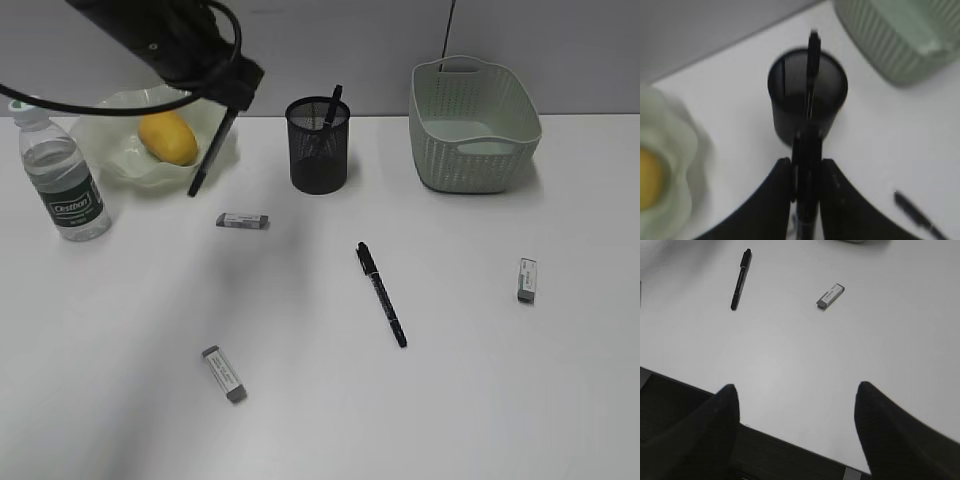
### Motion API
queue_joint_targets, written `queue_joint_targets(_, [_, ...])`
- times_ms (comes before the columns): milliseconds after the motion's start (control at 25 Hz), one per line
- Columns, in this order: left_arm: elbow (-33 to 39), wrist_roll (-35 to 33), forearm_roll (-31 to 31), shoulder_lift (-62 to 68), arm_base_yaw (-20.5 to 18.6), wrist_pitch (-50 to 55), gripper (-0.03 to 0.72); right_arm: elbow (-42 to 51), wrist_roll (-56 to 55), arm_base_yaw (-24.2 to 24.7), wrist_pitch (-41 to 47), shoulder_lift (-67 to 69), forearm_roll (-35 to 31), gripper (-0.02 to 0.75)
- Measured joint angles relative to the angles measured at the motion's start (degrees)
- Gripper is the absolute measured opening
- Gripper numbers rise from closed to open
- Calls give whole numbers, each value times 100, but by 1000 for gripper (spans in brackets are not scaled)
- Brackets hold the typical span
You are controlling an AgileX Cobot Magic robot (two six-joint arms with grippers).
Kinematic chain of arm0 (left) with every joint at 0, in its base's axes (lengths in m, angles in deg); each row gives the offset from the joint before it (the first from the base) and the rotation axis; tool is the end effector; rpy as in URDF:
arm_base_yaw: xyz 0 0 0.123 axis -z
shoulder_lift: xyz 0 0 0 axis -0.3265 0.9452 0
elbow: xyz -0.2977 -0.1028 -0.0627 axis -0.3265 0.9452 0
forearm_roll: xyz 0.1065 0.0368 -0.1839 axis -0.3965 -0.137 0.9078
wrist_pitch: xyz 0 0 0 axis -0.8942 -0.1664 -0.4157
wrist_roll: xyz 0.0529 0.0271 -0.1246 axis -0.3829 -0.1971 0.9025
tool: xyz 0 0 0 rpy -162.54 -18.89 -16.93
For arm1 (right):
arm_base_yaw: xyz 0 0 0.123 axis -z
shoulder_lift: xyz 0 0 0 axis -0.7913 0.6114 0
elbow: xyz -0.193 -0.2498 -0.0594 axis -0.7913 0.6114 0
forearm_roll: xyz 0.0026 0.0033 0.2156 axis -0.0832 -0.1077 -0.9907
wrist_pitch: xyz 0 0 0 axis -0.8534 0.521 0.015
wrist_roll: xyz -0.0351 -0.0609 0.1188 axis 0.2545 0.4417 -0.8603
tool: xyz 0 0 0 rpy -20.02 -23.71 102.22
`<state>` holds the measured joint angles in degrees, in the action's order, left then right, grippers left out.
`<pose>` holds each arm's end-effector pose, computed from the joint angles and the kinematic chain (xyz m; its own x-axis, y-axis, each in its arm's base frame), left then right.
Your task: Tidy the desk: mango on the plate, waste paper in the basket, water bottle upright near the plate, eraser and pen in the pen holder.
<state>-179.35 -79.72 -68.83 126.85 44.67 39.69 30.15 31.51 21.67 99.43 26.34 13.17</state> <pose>0.3926 -0.2092 0.2882 -0.6249 0.3934 -0.6743 0.5662 0.8231 -0.0445 -0.0056 -0.0200 0.2462 -0.5299 -0.2174 -0.8197 -0.3910 0.9204 0.0086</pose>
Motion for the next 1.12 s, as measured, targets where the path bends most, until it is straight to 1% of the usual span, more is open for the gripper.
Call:
queue_joint_targets(80, [0,0,434,5,0,-769,146,0,0,0,0,0,0,565])
queue_joint_targets(200, [0,0,913,28,63,-1918,146,0,0,0,0,0,0,565])
queue_joint_targets(360, [0,0,1112,230,264,-3411,146,0,0,0,0,0,0,565])
queue_joint_targets(560, [0,0,1165,704,490,-4762,148,0,0,0,0,0,0,564])
queue_joint_targets(640, [0,0,1165,891,538,-5102,148,0,0,0,0,0,0,564])
queue_joint_targets(800, [0,30,1177,1275,562,-5449,149,0,0,0,0,0,0,564])
queue_joint_targets(960, [0,338,1182,1597,600,-5768,150,0,-5,0,0,0,0,564])
queue_joint_targets(1120, [0,469,1175,1824,600,-5894,155,0,-4,0,0,0,0,564])
